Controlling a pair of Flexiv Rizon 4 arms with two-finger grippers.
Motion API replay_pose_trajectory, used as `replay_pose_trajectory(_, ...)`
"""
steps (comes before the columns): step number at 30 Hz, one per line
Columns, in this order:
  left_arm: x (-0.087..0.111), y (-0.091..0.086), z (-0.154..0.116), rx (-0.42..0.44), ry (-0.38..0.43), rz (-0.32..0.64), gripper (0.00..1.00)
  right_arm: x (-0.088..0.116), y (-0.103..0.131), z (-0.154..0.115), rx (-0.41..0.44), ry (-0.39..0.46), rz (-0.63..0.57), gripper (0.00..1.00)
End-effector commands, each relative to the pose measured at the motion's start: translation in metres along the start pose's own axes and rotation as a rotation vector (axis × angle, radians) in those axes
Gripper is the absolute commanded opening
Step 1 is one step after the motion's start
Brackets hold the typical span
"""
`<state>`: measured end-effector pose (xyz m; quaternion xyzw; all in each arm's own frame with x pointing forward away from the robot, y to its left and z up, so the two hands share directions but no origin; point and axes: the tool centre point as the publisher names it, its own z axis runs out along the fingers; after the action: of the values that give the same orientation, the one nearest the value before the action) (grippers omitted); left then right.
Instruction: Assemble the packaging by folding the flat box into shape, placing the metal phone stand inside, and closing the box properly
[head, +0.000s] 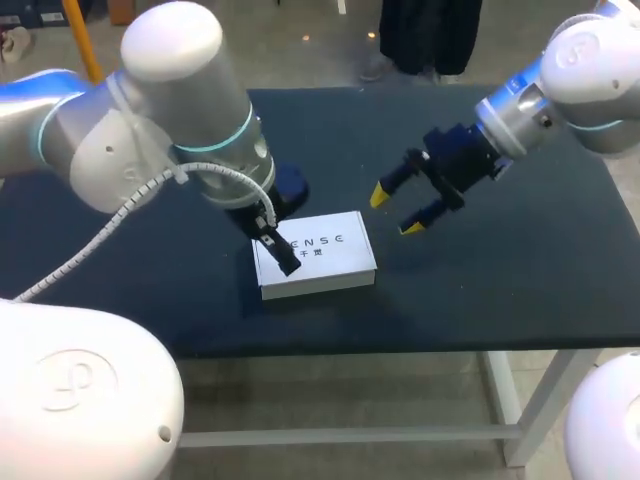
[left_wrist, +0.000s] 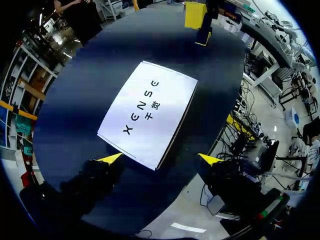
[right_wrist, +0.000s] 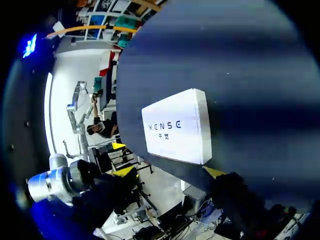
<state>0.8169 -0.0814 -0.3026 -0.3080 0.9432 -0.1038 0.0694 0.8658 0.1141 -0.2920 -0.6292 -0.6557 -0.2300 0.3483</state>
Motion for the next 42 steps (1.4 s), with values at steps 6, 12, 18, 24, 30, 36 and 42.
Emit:
replay_pose_trajectory(6, 0.029, -0.007, 0.006, -0.052, -0.096, -0.327, 1.0, -0.018, 0.005, -0.009, -0.067, 0.05, -0.115, 1.0)
replay_pose_trajectory(12, 0.064, -0.002, 0.005, -0.041, -0.147, -0.483, 1.0, -0.028, 0.002, -0.036, -0.168, 0.066, -0.254, 1.0)
replay_pose_trajectory(18, 0.09, -0.004, 0.011, -0.071, -0.184, -0.596, 1.0, -0.037, -0.006, -0.071, -0.28, 0.061, -0.405, 1.0)
replay_pose_trajectory(24, 0.101, -0.006, 0.026, -0.133, -0.193, -0.729, 1.0, -0.035, -0.013, -0.093, -0.392, -0.085, -0.511, 1.0)
replay_pose_trajectory(30, 0.1, -0.006, 0.031, -0.18, -0.185, -0.74, 1.0, -0.035, -0.013, -0.095, -0.404, -0.141, -0.514, 1.0)
replay_pose_trajectory(36, 0.1, -0.006, 0.031, -0.18, -0.185, -0.74, 1.0, -0.035, -0.013, -0.095, -0.404, -0.141, -0.514, 1.0)
replay_pose_trajectory(42, 0.103, -0.007, 0.048, -0.172, -0.178, -0.766, 1.0, -0.061, 0.011, -0.106, -0.462, -0.069, -0.77, 1.0)
